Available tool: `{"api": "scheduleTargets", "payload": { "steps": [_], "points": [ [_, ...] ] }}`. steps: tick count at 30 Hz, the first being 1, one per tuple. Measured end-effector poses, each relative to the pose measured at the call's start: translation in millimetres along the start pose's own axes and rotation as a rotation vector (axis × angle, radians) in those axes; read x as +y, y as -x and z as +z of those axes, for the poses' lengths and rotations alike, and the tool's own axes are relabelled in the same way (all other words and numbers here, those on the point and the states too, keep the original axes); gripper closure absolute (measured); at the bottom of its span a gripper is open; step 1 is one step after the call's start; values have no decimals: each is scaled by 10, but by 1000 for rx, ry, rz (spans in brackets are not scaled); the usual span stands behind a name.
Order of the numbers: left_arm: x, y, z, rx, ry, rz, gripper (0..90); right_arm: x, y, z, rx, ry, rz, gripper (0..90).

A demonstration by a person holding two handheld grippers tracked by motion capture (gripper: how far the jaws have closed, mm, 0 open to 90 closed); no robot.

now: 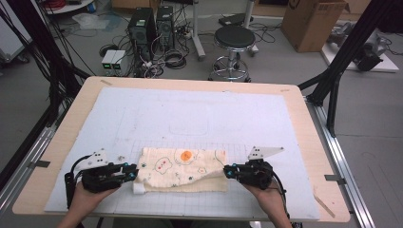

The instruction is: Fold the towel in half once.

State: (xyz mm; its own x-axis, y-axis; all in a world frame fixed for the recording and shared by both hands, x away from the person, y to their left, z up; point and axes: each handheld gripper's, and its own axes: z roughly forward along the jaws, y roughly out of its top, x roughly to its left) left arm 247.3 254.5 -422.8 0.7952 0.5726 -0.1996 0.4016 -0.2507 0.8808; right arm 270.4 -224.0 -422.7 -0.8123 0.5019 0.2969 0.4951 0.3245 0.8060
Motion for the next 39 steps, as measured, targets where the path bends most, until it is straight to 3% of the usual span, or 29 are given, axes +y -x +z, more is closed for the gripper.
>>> {"api": "scheduleTargets", "payload": {
  "steps": [5,12,13,16,23,24,30,39],
  "points": [
    [27,20,33,-12,-2,5,675,5,-29,-25,11,8,4,739],
    [-31,81,134,-51,-100,48,697,-68,-98,84,45,-72,-27,679],
    [-42,89,137,-56,-108,51,697,-84,-122,117,55,-92,-57,668],
    [-79,98,149,-69,-136,51,695,-110,-147,151,57,-123,-71,655],
    [-136,74,189,-51,-200,67,714,-153,-150,166,52,-157,-84,667],
    [-138,71,192,-49,-205,64,748,-166,-141,169,51,-163,-83,706],
    [-145,86,201,-40,-211,78,824,-165,-139,168,47,-172,-88,817],
    [-108,75,101,-41,-138,52,835,-117,-191,121,51,-140,-107,849]
  ]
}}
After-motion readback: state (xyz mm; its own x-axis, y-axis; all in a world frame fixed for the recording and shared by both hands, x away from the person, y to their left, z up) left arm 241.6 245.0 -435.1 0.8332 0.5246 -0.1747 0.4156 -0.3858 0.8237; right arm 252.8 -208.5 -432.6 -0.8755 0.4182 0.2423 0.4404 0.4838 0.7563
